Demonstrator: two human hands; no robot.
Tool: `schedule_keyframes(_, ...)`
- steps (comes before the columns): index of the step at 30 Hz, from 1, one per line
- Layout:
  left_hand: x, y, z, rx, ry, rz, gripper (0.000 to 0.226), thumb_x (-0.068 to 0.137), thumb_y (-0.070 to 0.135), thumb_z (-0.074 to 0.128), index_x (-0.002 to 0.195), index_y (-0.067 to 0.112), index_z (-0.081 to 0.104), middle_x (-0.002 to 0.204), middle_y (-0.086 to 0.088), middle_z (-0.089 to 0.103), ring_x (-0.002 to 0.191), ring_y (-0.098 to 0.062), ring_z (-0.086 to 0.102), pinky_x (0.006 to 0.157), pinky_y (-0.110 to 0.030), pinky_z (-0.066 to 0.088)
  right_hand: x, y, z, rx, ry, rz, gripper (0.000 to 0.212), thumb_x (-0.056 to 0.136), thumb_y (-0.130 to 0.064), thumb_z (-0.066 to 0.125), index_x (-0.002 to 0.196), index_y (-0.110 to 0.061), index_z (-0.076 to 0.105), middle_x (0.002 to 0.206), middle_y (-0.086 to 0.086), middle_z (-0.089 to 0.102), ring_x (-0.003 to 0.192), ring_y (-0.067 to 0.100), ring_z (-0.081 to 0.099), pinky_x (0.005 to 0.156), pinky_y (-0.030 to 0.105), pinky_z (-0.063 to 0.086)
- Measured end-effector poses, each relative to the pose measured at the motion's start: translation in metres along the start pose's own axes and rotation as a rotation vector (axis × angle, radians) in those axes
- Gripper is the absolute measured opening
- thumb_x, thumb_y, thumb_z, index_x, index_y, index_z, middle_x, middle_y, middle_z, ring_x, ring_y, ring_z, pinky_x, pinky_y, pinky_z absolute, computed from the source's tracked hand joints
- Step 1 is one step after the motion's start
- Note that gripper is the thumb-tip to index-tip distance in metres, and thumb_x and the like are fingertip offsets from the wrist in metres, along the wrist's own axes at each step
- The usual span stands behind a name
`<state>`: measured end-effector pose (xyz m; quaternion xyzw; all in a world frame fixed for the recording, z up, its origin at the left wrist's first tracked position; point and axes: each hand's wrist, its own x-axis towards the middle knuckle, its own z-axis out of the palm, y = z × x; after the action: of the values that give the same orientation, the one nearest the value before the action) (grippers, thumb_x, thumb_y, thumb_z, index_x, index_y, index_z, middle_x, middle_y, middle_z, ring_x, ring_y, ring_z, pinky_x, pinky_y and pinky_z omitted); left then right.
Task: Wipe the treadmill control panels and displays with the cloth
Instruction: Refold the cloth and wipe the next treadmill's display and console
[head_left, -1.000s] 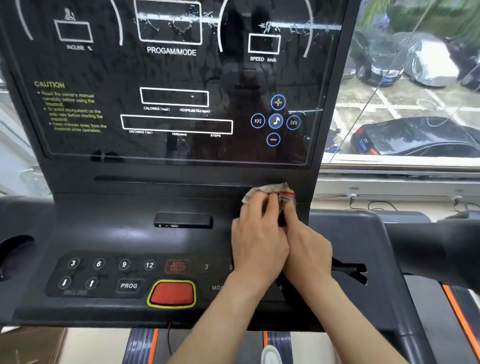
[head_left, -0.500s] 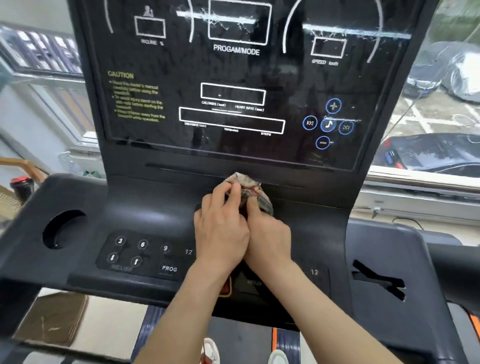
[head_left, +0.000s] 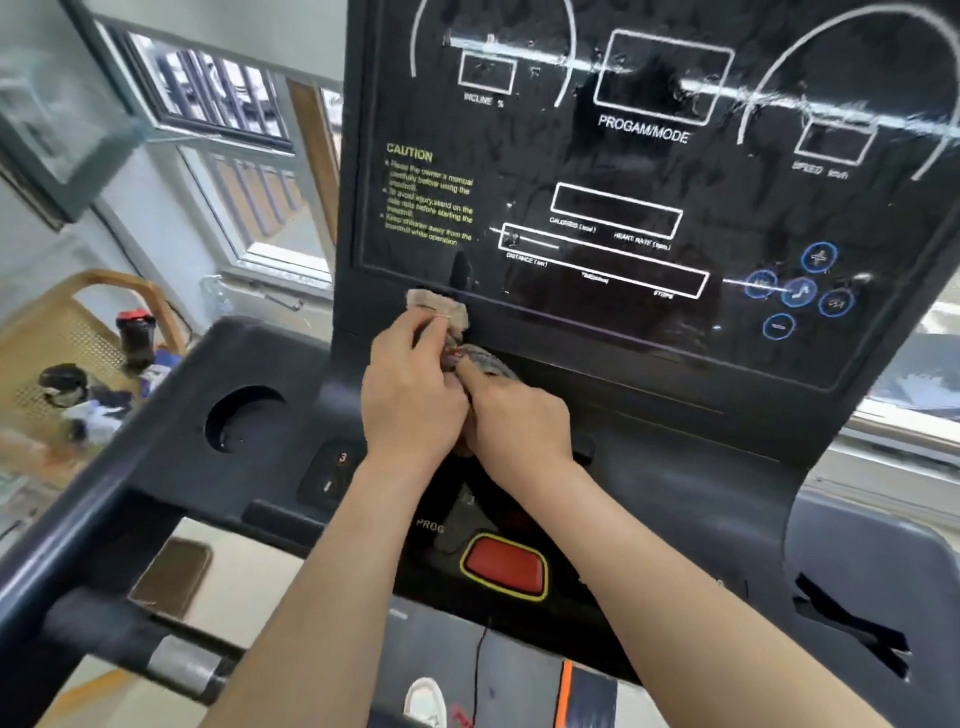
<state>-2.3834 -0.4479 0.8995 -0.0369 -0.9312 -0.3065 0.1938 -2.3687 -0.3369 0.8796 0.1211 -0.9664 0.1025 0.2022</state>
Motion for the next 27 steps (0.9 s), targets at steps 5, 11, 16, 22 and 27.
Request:
schedule_keyframes(5, -0.011, 0.057, 0.033, 0.057, -0.048, 0.34, 0.03, 0.073, 0.014, 0.044, 0.087, 0.014, 0.071, 0.094, -0.002, 0.065, 0.09, -0.028, 0.057, 0.065, -0.036, 0.05, -0.046, 0.051, -0.023, -0.034, 0.052, 0.113, 0.016, 0.065, -0.015, 0.078, 0.073, -0.016, 0.064, 0.062, 0.001, 0.066, 0.044, 0.025, 0.06, 0.037, 0.024, 0.037)
schedule_keyframes(11, -0.05, 0.155, 0.087, 0.074, -0.222, 0.599, 0.03, 0.076, 0.017, 0.041, 0.081, 0.015, 0.07, 0.09, 0.002, 0.063, 0.082, -0.021, 0.055, 0.057, -0.03, 0.046, -0.125, 0.122, -0.058, -0.1, 0.044, 0.272, 0.038, 0.041, 0.006, 0.086, 0.049, -0.012, 0.053, 0.047, 0.003, 0.056, 0.036, 0.024, 0.05, 0.038, 0.02, 0.023)
schedule_keyframes(16, -0.088, 0.181, 0.119, 0.178, -0.42, 0.677, 0.013, 0.083, 0.023, 0.064, 0.087, 0.023, 0.076, 0.098, 0.004, 0.064, 0.09, -0.019, 0.055, 0.066, -0.031, 0.051, -0.175, 0.153, -0.065, -0.115, -0.025, 0.287, 0.026, 0.054, 0.004, 0.083, 0.069, -0.009, 0.065, 0.07, 0.008, 0.061, 0.056, 0.027, 0.051, 0.043, 0.026, 0.031)
schedule_keyframes(22, -0.125, 0.131, 0.085, 0.222, -0.425, 0.398, 0.036, 0.076, 0.021, 0.067, 0.112, 0.016, 0.067, 0.115, 0.0, 0.061, 0.092, -0.024, 0.057, 0.067, -0.036, 0.053, -0.204, 0.165, -0.085, -0.077, -0.074, 0.086, 0.041, 0.077, -0.02, 0.049, 0.114, -0.023, 0.067, 0.085, 0.005, 0.054, 0.071, 0.025, 0.046, 0.054, 0.033, 0.037)
schedule_keyframes(27, -0.12, 0.157, 0.098, 0.203, -0.39, 0.292, 0.044, 0.082, 0.016, 0.064, 0.124, 0.009, 0.05, 0.123, -0.011, 0.049, 0.102, -0.029, 0.051, 0.067, -0.039, 0.053, -0.201, 0.195, -0.081, 0.011, 0.069, 0.117, 0.039, 0.083, -0.015, 0.048, 0.114, -0.018, 0.071, 0.085, 0.007, 0.055, 0.07, 0.026, 0.05, 0.056, 0.035, 0.045)
